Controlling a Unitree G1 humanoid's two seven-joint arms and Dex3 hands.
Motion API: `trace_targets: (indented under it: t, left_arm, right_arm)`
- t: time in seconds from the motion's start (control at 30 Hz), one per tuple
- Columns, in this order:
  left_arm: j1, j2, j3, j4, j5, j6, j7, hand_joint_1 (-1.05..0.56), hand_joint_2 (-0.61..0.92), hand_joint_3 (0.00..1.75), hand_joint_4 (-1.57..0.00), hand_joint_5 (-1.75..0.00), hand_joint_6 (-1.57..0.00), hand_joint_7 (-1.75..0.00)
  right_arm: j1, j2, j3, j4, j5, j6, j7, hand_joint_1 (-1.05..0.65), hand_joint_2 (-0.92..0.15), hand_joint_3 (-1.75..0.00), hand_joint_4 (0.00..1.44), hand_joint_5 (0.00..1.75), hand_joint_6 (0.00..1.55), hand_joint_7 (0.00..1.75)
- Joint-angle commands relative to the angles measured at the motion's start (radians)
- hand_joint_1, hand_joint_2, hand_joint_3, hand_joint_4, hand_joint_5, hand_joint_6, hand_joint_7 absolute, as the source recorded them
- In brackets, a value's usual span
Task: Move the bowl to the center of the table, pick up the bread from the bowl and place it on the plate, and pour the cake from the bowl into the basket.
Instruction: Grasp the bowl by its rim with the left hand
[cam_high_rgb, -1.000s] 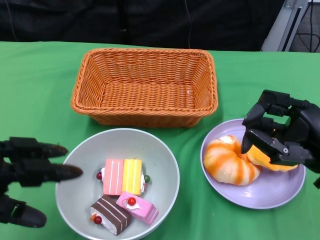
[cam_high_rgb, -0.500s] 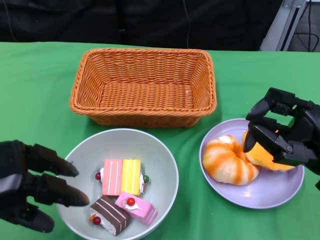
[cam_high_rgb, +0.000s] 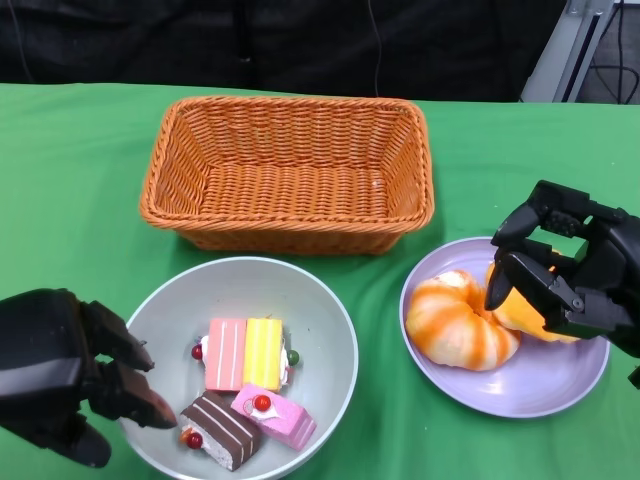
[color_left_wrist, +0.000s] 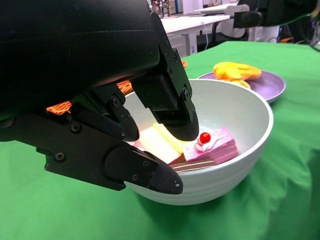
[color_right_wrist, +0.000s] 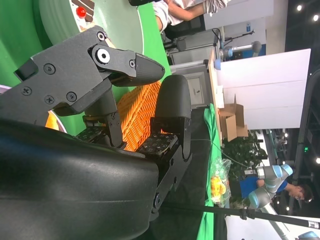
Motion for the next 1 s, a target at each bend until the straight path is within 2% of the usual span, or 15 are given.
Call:
trace_targets:
  t: [0.03, 0.33, 0.63, 1.0]
  left_arm:
    - [0.014, 0.005, -0.025, -0.054, 0.067, 0.054, 0.065, -0.54, 0.85, 0.0, -0.97, -0.01, -0.98, 0.0]
    - [0.035, 0.048, -0.171, -0.148, 0.176, 0.232, 0.213, -0.46, 0.91, 0.02, -0.95, 0.0, -0.96, 0.0]
    - [0.024, 0.106, -0.331, -0.153, 0.172, 0.34, 0.267, -0.41, 0.84, 0.0, -0.93, 0.0, -0.97, 0.0]
    - [0.03, 0.178, -0.403, -0.16, 0.173, 0.382, 0.353, -0.44, 0.85, 0.0, -0.92, 0.0, -0.97, 0.0]
  right_arm:
    - [0.01, -0.003, -0.008, -0.023, 0.004, -0.003, -0.005, -0.26, -0.57, -0.82, 0.67, 1.54, 0.63, 1.23]
    - [0.019, 0.0, -0.009, -0.045, 0.005, 0.0, -0.013, -0.27, -0.55, -0.85, 0.66, 1.56, 0.63, 1.24]
    - [0.018, -0.004, -0.014, -0.045, 0.009, 0.004, -0.012, -0.28, -0.56, -0.83, 0.66, 1.55, 0.62, 1.24]
    - [0.016, -0.005, -0.015, -0.045, 0.009, 0.015, -0.016, -0.27, -0.58, -0.8, 0.66, 1.56, 0.62, 1.24]
